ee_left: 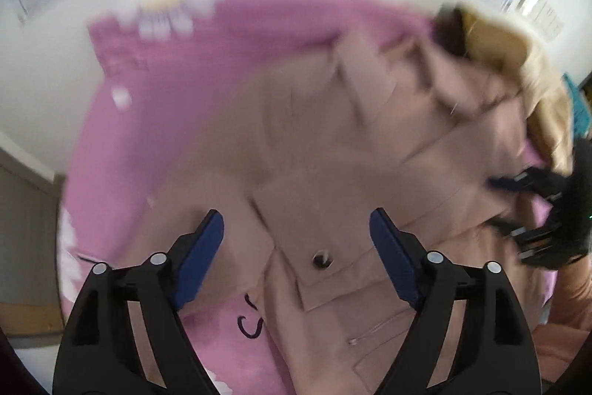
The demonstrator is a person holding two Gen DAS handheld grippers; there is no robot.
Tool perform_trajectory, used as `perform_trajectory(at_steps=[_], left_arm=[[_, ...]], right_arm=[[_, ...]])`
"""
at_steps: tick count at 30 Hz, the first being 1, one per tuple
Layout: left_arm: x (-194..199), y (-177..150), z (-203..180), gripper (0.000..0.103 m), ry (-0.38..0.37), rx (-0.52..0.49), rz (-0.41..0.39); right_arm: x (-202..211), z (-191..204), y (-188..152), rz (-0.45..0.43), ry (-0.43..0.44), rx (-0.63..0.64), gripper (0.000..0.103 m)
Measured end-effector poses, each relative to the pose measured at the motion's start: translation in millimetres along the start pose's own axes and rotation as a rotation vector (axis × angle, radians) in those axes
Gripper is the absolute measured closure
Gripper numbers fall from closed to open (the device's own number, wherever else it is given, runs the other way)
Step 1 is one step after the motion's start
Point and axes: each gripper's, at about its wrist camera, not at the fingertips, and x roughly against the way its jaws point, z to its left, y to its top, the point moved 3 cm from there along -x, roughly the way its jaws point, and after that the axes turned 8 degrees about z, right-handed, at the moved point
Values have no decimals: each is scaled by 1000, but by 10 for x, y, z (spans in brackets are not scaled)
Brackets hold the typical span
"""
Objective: Fold large clothes
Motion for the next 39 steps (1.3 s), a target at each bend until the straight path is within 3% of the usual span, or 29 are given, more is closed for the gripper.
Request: perform_trajectory(at_steps=[2,4,6,8,9,11,12,13,15,16,17,20,22,24,25,26,29,33,37,39], left_arm=[[-275,-75,-6,23,9,-19,62],[-403,-109,2,19,21,-28,81],[-494,-87,-4,14,22,-30,79],[-532,-33,-17,15,38,-42,64],[-538,1,-25,19,52,-49,49],[-539,59,-95,53,95,-99,19],[-515,100,-102,62,113,-109,-1],[-481,142,-93,79,115,-107,-19],[-399,220,-63,86,115,-102,-48],[-336,256,-60,92,122,-109,-80],[-286,284,-75,94,140,-116,-106],[-92,374,-113,93,179,-142,-202],[-119,376,-133,85,181,-167,-203],[-352,391,-131,56,231,-195,-115],[-423,382,-123,36,270,-173,-91],[-459,366,-126,37,274,-163,-81],[-558,347,-28,36,166,-121,-53],[-563,374,39,36,155,-112,-66],[-571,392,8,38,194,-105,-76],[-450,343,10,32,177,-79,-97]], right_arm=[[175,-146,-115,-56,35,-58,44],[445,-470,-241,-130,36,-182,43],[608,-791,-343,-175,-18,-309,42],[685,-1150,-452,-194,-74,-458,30],[669,-1276,-481,-193,-90,-519,26],[497,-1462,-475,-162,-82,-592,22],[407,-1495,-460,-146,-63,-603,22],[288,-1501,-420,-126,-44,-596,28],[112,-1516,-369,-87,-32,-596,81],[71,-1535,-354,-78,1,-606,98],[133,-1576,-368,-120,29,-633,99],[413,-1697,-538,-221,36,-698,100],[397,-1772,-644,-206,28,-737,100],[275,-1786,-719,-156,-6,-751,97],[264,-1777,-766,-138,-6,-758,88],[268,-1761,-787,-132,-12,-765,78],[472,-1566,-771,-154,-152,-686,60],[709,-1189,-597,-183,-301,-540,60],[673,-849,-293,-184,-242,-360,67],[425,-614,-43,-152,-190,-280,69]])
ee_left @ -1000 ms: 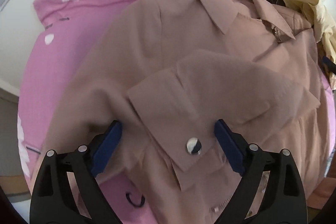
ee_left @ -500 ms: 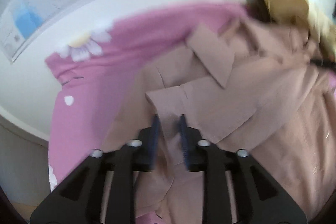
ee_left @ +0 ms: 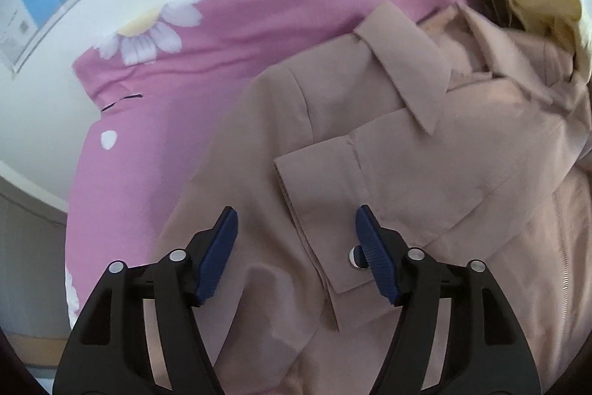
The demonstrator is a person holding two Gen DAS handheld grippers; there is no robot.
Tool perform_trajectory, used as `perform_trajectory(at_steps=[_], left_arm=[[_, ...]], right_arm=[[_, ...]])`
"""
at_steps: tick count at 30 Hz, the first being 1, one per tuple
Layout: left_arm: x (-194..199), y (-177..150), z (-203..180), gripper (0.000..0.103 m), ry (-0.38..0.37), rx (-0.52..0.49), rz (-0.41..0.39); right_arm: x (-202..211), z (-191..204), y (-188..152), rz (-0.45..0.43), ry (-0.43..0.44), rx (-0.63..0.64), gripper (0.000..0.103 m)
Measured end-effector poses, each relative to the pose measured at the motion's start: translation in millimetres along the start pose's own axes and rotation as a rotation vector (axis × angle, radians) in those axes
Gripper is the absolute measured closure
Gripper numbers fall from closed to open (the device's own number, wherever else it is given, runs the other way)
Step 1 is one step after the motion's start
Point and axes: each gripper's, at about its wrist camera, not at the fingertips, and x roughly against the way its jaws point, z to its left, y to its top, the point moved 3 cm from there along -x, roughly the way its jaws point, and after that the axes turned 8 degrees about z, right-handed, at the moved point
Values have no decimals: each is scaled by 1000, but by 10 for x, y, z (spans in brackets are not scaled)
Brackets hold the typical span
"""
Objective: Fold large clothes
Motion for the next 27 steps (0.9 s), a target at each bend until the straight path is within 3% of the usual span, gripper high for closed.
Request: perform_trajectory(at_steps=[3,6,8,11,13,17,19,20,21,22,23,24,27], left_arm=[[350,-163,226,26,-33,73,-93],[699,-493,611,24,24,164,-149],[863,-792,861,24,72,203,-153],[923,-1154,1086,22,126,229,-112],[888,-1430,1132,22,141,219,-74],[730,-1784,1014,21,160,139,-5],[609,-1912,948,22,203,92,47],[510,-1940,964,37,233,87,92],[473,-1943,992,43,219,91,103],[501,-1909,1025,92,181,105,90],[501,-1881,1063,102,181,114,107],[517,-1808,1119,102,200,129,128],[774,-1565,1159,102,55,159,98]], right_arm=[[-373,327,174,74,52,65,74],[-804,466,142,194,31,86,74],[-768,479,116,177,24,103,72],[-627,462,77,177,67,72,61],[-503,508,33,164,94,74,59],[-337,635,-55,154,154,81,54],[-271,717,-103,153,163,100,53],[-245,767,-130,154,169,114,52],[-243,816,-142,158,174,125,52],[-296,883,-108,160,178,133,52],[-287,929,-114,160,184,142,52],[-286,962,-114,160,186,148,52],[-230,1014,-117,148,202,151,52]])
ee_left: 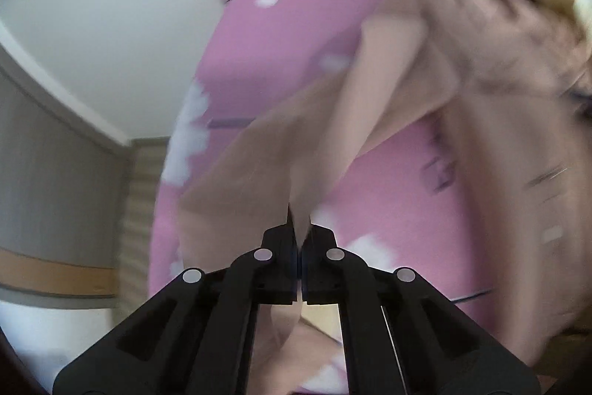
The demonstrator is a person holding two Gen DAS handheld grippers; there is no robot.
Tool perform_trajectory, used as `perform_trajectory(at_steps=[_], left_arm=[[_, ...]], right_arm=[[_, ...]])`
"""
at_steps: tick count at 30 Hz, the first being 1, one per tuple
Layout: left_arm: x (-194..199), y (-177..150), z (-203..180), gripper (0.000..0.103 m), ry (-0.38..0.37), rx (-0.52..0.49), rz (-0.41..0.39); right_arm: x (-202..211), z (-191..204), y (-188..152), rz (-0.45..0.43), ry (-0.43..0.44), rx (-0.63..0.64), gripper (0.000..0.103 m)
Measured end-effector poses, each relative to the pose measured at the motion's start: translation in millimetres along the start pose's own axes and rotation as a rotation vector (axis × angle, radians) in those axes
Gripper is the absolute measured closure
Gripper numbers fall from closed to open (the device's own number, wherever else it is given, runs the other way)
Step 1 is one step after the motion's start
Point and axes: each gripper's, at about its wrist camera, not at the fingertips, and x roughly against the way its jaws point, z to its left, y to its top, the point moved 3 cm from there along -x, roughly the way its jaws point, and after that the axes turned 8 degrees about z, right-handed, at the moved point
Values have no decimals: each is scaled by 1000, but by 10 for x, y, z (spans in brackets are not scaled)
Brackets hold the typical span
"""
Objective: Fold large clothes
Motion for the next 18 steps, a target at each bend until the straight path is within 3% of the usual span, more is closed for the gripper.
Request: perform_trajectory(at_steps=[4,9,15,17,18], left_arm=[[601,367,-172,101,-231,-11,-53],[935,717,-781,101,-400,-88,-62],[904,993,-1737,101,-500,-174,-19],[821,1108,-1931,101,-536,-180,8],[745,1180,-2036,101,-554,-171,27]], right_arm=[[152,86,19,-42,70,-5,52],[380,295,41,-111,182,38,51],[561,549,0,-165,317,87,40],[593,647,-23,-192,310,116,23],[589,676,-23,-204,294,119,22]])
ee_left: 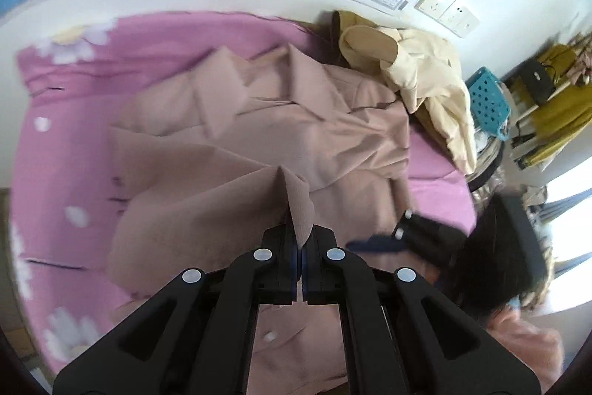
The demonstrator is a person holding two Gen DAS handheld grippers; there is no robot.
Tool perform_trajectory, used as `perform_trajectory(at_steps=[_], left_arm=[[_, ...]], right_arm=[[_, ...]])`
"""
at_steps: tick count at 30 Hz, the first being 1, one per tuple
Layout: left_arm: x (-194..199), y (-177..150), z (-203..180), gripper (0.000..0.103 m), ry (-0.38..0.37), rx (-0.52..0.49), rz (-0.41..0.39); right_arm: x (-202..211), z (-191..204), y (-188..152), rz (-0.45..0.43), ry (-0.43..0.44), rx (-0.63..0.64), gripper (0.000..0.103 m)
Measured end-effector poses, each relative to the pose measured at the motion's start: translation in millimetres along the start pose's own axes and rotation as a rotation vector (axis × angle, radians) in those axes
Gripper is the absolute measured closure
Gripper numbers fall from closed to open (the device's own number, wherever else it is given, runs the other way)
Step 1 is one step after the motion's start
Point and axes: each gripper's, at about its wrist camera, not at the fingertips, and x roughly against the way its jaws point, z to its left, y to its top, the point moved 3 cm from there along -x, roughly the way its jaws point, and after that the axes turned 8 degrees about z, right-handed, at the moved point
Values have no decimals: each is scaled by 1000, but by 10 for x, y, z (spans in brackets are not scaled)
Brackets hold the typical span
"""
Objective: Fold large clothes
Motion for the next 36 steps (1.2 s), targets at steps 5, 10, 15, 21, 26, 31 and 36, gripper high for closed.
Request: perform_trajectory(at_steps=[5,10,15,21,26,31,36], left_arm=[[-462,229,-91,83,-81,55,94],[-381,248,-118,36,-152,28,24],[155,109,17,24,-179,7,-174],[257,-231,549,23,-36,80,-216],[-187,-384,989,36,124,140,-124],[-479,-347,1205,45,132,172,-85],[-625,-309,1106,47,201,114,-76]], right_arm=[[-316,-63,55,21,-45,-85,13],[-743,-330,-3,113,-125,-177,59],[-652,-640,-101,102,-22,-274,99],[-78,-1143,-323,35,54,-444,98],[294,-1381,-517,41,-203,-491,31],[419,-807,-504,22,-259,-278,20],[-240,-90,-486,160,-317,27,10]])
